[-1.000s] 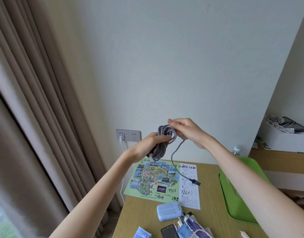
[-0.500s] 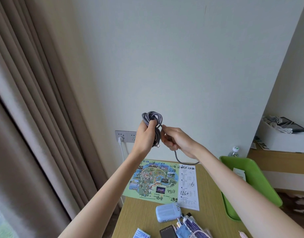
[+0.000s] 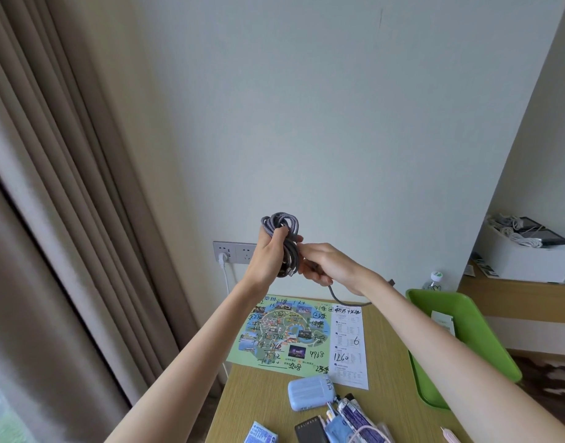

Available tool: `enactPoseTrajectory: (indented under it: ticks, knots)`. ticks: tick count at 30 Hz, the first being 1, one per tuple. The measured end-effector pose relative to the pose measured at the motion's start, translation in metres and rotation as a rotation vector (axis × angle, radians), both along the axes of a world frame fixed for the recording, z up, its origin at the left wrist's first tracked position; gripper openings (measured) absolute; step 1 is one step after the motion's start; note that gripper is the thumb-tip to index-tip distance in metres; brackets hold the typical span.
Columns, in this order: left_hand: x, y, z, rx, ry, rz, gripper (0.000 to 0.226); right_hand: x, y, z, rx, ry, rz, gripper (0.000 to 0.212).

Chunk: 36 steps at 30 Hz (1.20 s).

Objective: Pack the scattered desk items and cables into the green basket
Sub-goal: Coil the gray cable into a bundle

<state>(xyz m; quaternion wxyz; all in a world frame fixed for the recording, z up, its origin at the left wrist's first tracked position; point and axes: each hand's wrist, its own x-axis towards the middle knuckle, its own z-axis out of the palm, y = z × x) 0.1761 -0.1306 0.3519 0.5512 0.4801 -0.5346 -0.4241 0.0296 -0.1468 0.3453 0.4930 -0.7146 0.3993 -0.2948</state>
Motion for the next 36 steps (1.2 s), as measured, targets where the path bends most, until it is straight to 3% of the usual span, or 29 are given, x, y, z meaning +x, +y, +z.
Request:
enactPoseTrajectory:
  ticks: [4,7,9,13,18,24,28,32,36]
  knots:
    - [0.000,-0.002,0.000,0.007,0.131,-0.014,0.036,-0.002,-0.001,-0.001,0.024,-0.006,0.001,0.044]
    - [0.007,-0.006,0.002,0.010,0.312,-0.013,0.021,-0.012,-0.002,0.000,0.025,0.020,-0.031,0.040]
    - [0.013,-0.008,0.002,0.010,0.301,-0.014,0.019,-0.019,-0.004,0.003,-0.001,0.068,-0.068,0.039]
    - [0.018,-0.016,-0.003,0.004,0.099,0.006,0.028,-0.027,-0.005,0.015,-0.112,0.191,-0.041,0.026]
    - [0.031,-0.021,-0.007,-0.082,-0.207,-0.013,0.017,-0.039,-0.009,0.033,-0.209,0.263,0.007,0.012]
    - [0.021,-0.015,-0.012,-0.031,-0.542,-0.209,0.029,-0.037,-0.015,0.054,-0.317,0.351,0.048,0.010]
    - [0.013,-0.003,-0.007,-0.032,-0.630,-0.425,0.031,-0.031,-0.015,0.059,-0.355,0.398,0.051,0.012]
    - [0.008,0.000,-0.006,0.085,-0.848,-0.470,0.075,-0.023,-0.012,0.062,-0.334,0.340,0.095,0.009]
    - [0.002,0.001,-0.008,0.009,-0.856,-0.594,0.102,-0.017,-0.010,0.061,-0.286,0.347,0.146,0.019]
